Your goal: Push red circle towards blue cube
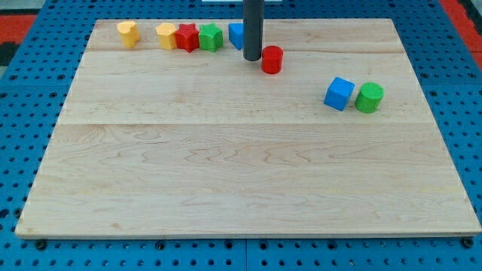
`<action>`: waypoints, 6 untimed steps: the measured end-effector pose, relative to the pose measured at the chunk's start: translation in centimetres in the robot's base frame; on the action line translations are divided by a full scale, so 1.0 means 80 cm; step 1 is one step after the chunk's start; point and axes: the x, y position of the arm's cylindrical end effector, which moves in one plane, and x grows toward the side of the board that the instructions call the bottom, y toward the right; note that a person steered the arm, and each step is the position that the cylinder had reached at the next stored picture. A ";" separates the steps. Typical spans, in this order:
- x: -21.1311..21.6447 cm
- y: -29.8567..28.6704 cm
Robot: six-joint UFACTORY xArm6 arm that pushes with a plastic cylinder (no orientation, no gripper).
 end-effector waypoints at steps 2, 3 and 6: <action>-0.006 0.001; 0.019 0.018; 0.054 0.076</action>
